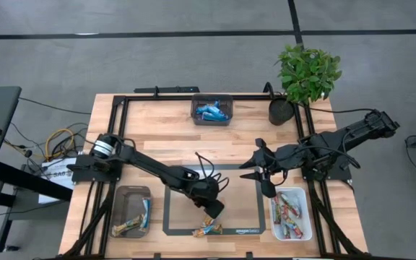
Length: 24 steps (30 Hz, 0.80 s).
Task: Pick and place Granola Bars by type
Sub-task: Put the orange granola bar into the bottom black bin
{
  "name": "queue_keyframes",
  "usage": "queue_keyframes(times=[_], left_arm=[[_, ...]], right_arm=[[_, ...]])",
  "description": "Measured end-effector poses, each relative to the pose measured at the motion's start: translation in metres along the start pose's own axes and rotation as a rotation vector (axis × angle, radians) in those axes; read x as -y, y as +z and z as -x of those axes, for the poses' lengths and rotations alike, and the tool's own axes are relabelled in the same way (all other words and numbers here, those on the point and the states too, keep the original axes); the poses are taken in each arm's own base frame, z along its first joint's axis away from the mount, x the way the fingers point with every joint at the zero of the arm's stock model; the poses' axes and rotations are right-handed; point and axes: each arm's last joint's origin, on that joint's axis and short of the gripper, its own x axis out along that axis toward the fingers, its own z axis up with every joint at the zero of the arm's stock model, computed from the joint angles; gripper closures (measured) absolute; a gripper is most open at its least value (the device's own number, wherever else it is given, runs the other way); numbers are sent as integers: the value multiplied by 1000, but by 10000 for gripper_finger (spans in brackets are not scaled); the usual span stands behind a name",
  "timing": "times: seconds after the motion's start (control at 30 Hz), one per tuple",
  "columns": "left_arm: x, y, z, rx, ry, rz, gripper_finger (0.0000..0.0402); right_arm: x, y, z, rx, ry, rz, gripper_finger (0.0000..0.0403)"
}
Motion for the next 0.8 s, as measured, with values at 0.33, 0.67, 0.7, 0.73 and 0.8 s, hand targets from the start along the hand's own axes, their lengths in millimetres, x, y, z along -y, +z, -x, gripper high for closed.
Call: queue_keyframes(times=[0.33, 0.67, 0.7, 0.73, 0.8], left_arm=[[-2, -8, -9, 40, 47, -69, 215], [3, -19, -11, 52, 46, -109, 214], [2, -20, -14, 50, 45, -112, 214], [3, -21, -19, 46, 33, -115, 214], [-1, -24, -29, 12, 32, -115, 214]], right_arm=[[0, 0, 0, -4, -3, -32, 271], [0, 0, 0, -3, -5, -49, 271], [0, 0, 0, -3, -5, -49, 271], [0, 0, 0, -3, -5, -49, 271], [0, 0, 0, -2, -6, -50, 271]])
